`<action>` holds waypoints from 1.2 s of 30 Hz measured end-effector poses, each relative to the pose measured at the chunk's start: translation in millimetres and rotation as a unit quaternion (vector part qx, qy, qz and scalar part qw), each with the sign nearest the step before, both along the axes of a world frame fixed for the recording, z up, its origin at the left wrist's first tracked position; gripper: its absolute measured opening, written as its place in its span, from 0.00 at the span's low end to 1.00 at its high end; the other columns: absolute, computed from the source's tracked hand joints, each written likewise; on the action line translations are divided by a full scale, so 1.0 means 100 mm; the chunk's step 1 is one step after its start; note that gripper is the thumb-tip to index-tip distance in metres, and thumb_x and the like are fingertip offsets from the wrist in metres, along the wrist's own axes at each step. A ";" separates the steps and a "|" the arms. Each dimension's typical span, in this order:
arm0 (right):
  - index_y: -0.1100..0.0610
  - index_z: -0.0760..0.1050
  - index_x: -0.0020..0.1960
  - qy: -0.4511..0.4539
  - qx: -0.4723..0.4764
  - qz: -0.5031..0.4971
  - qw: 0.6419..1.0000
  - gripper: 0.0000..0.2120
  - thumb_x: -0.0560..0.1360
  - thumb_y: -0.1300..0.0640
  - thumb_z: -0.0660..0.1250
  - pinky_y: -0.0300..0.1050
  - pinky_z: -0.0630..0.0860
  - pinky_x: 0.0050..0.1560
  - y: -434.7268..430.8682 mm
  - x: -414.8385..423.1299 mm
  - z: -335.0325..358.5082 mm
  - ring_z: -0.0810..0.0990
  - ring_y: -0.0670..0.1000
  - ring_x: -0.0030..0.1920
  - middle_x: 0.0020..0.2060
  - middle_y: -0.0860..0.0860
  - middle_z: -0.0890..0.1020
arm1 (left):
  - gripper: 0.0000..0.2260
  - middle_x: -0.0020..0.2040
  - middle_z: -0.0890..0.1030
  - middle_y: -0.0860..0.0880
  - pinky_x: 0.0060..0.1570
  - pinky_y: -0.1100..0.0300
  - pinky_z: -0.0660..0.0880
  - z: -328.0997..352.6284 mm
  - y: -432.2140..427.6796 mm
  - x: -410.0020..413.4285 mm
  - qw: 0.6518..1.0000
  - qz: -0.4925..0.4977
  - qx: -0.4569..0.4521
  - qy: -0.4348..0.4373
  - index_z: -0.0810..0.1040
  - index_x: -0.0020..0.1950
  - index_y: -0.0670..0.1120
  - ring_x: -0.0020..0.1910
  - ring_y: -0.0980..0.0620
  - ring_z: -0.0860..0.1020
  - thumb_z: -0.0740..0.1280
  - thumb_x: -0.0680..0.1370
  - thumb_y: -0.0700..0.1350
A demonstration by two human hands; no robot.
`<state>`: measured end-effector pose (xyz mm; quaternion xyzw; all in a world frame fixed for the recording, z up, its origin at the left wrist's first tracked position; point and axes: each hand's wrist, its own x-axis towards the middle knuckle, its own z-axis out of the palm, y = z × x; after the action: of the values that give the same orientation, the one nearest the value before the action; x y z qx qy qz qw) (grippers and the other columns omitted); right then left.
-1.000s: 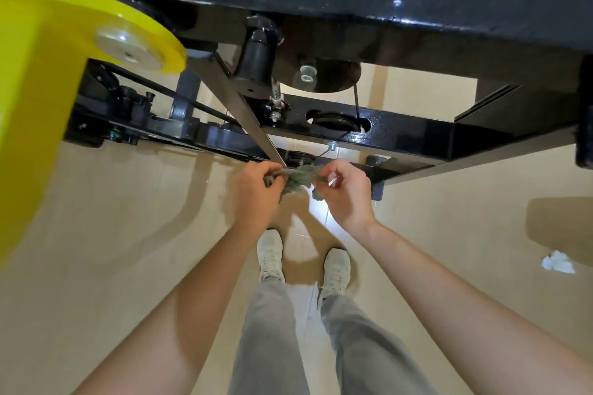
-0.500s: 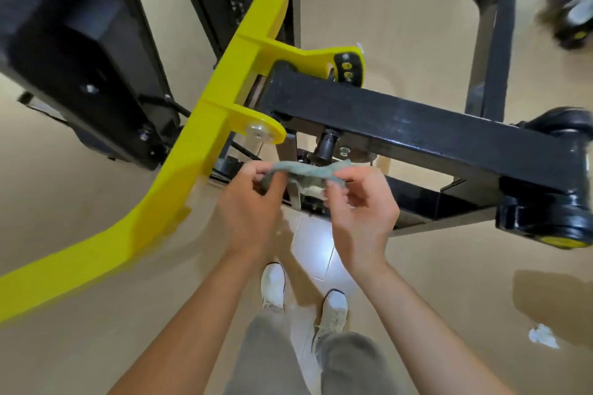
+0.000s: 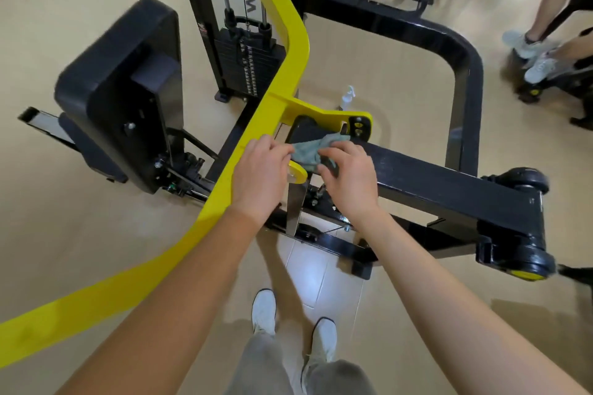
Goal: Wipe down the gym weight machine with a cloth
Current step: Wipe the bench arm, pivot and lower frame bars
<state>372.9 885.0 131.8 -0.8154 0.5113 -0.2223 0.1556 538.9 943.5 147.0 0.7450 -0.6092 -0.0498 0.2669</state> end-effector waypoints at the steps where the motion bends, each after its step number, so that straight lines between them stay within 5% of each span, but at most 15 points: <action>1: 0.54 0.83 0.55 0.000 0.001 0.010 1.000 0.10 0.74 0.57 0.74 0.48 0.68 0.53 0.01 0.03 0.03 0.76 0.54 0.56 0.55 0.50 0.81 | 0.08 0.48 0.78 0.46 0.46 0.46 0.77 0.01 0.04 0.04 1.000 -0.009 0.000 0.008 0.84 0.58 0.47 0.50 0.44 0.76 0.69 0.80 0.42; 6: 0.53 0.80 0.45 -0.005 0.077 0.043 0.996 0.03 0.75 0.56 0.73 0.42 0.66 0.44 0.09 0.13 0.22 0.73 0.48 0.46 0.44 0.46 0.78 | 0.06 0.44 0.79 0.46 0.38 0.51 0.77 0.08 0.32 0.28 1.000 -0.011 -0.005 0.015 0.87 0.52 0.46 0.44 0.42 0.80 0.74 0.76 0.40; 14: 0.52 0.76 0.42 -0.022 0.155 -0.044 0.987 0.07 0.76 0.56 0.73 0.53 0.80 0.47 0.58 0.27 0.06 0.79 0.48 0.41 0.39 0.46 0.81 | 0.09 0.47 0.80 0.46 0.39 0.50 0.78 -0.02 0.71 0.19 0.997 -0.031 0.072 0.018 0.85 0.57 0.46 0.45 0.43 0.80 0.70 0.79 0.42; 22: 0.53 0.79 0.48 -0.194 0.115 -0.122 0.967 0.02 0.77 0.59 0.71 0.47 0.80 0.45 0.65 0.34 0.34 0.79 0.43 0.41 0.39 0.44 0.81 | 0.07 0.47 0.79 0.50 0.43 0.55 0.75 0.21 0.70 0.39 0.993 0.014 -0.008 0.115 0.84 0.56 0.47 0.43 0.49 0.78 0.72 0.78 0.42; 30: 0.53 0.81 0.48 -0.142 -0.020 -0.106 0.984 0.01 0.78 0.56 0.70 0.50 0.78 0.49 0.21 0.44 0.53 0.78 0.49 0.45 0.43 0.44 0.80 | 0.05 0.51 0.79 0.50 0.47 0.54 0.73 0.37 0.16 0.79 0.992 0.008 -0.064 0.105 0.82 0.54 0.48 0.51 0.49 0.77 0.69 0.79 0.45; 36: 0.56 0.80 0.53 -0.064 0.049 -0.049 0.996 0.06 0.77 0.62 0.70 0.48 0.77 0.47 0.47 0.47 0.10 0.76 0.48 0.43 0.44 0.49 0.79 | 0.06 0.50 0.81 0.50 0.48 0.53 0.74 -0.02 0.40 0.78 0.997 -0.029 0.028 0.060 0.84 0.53 0.47 0.51 0.46 0.76 0.72 0.77 0.41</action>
<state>419.5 931.7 142.0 -0.7648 0.5503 -0.2555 0.2168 617.3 983.2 145.4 0.7300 -0.6116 -0.1190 0.2809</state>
